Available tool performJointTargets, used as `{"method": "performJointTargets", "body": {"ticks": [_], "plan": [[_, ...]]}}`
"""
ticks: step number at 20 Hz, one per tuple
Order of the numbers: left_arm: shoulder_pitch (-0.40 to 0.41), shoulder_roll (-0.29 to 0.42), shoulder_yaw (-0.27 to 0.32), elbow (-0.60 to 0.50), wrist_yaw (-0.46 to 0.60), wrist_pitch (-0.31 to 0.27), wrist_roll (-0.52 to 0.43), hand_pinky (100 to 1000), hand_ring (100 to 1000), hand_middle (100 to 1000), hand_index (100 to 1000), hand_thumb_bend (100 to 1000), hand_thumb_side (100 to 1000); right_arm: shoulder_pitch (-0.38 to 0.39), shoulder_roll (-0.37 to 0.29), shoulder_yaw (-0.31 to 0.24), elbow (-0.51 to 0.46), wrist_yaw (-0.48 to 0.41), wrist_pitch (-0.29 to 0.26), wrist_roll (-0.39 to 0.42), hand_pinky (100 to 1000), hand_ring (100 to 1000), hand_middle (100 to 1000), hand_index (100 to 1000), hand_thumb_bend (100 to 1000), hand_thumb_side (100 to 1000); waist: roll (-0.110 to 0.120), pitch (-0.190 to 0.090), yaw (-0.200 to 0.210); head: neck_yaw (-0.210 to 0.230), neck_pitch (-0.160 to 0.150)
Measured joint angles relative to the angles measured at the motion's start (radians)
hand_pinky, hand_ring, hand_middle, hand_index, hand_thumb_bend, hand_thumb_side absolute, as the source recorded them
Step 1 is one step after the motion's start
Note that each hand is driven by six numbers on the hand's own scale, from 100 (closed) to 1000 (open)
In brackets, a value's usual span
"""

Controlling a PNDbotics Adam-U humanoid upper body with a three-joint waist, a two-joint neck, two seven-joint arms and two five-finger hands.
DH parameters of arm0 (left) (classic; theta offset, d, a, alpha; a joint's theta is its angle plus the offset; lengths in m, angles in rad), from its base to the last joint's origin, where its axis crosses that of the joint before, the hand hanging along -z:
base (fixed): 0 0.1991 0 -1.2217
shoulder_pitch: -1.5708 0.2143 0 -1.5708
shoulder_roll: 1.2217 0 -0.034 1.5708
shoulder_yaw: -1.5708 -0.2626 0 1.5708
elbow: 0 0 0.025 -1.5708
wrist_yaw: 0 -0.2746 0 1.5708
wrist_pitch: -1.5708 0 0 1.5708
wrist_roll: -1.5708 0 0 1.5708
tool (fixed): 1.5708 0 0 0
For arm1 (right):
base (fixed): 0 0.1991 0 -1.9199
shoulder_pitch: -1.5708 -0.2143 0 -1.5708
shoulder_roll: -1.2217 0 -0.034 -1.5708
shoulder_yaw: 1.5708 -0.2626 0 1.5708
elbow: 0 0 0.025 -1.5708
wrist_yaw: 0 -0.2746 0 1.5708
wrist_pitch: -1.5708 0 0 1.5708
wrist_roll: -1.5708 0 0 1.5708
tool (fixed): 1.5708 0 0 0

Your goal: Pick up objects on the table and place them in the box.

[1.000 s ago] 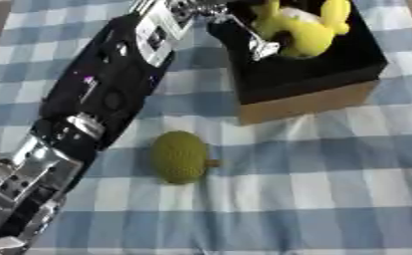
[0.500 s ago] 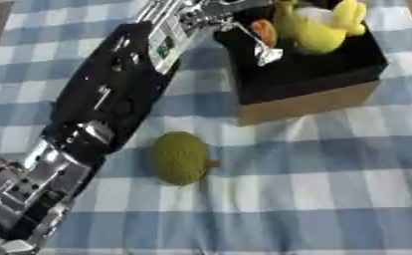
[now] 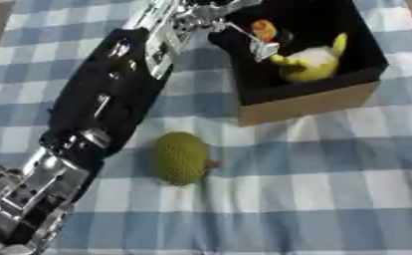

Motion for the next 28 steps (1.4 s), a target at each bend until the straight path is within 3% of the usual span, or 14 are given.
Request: {"method": "performJointTargets", "body": {"ticks": [6,15,22,28], "plan": [[0.032,0.095,-0.001,-0.115,0.082,-0.001,0.003,784,847,782,901,100,430,0.006,-0.001,-0.005,0.000,0.000,-0.001,-0.005,961,1000,414,993,100,470,0.000,0.000,0.012,-0.014,0.000],[0.136,0.281,-0.095,-0.290,0.224,0.003,-0.017,783,847,783,896,100,412,0.014,-0.008,-0.011,0.000,0.003,-0.007,-0.019,959,1000,425,991,100,470,0.002,0.000,0.022,-0.031,-0.002],[0.222,0.414,-0.173,-0.447,0.326,0.045,-0.061,777,844,780,894,100,494,0.014,-0.010,-0.017,0.000,0.004,-0.022,-0.036,957,1000,430,989,100,470,0.002,0.000,0.024,-0.033,-0.011],[0.257,0.469,-0.217,-0.562,0.418,0.100,-0.148,772,841,778,894,122,560,0.021,-0.010,-0.021,0.000,0.017,-0.031,-0.047,957,1000,427,989,100,470,0.002,0.000,0.035,-0.033,-0.011]]}}
